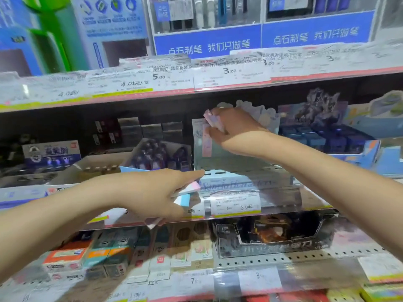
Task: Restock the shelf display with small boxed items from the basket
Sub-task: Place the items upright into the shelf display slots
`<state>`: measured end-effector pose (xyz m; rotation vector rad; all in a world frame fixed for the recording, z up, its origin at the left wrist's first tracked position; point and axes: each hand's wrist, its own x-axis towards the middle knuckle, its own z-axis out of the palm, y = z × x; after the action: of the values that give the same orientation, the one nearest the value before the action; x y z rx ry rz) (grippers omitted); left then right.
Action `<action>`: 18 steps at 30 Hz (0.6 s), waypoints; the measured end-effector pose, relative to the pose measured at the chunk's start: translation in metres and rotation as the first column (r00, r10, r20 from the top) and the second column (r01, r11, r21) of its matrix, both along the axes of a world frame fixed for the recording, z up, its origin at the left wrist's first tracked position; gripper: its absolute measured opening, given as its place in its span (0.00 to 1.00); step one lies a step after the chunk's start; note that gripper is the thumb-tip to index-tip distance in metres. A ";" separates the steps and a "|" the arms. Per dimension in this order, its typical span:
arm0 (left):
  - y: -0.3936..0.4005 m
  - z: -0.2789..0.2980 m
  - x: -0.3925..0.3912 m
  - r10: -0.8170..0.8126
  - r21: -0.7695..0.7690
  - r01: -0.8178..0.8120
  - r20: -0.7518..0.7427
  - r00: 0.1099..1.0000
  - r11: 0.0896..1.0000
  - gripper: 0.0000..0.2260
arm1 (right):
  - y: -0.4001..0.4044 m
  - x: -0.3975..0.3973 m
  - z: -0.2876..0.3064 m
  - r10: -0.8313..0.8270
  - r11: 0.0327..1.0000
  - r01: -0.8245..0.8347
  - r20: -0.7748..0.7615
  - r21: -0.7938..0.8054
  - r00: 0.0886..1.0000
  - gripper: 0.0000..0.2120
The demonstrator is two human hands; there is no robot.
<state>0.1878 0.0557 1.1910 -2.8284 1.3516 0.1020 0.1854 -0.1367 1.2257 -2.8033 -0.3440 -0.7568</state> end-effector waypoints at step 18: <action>0.009 -0.003 0.012 -0.025 -0.042 0.022 -0.073 0.997 0.999 0.34 | 0.006 0.018 -0.008 0.023 0.997 -0.019 -0.052 0.079 0.998 0.09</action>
<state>0.1998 0.0646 1.1881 -2.8681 1.4163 0.1816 0.2032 -0.1302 1.2173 -2.7357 -0.3271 -0.6755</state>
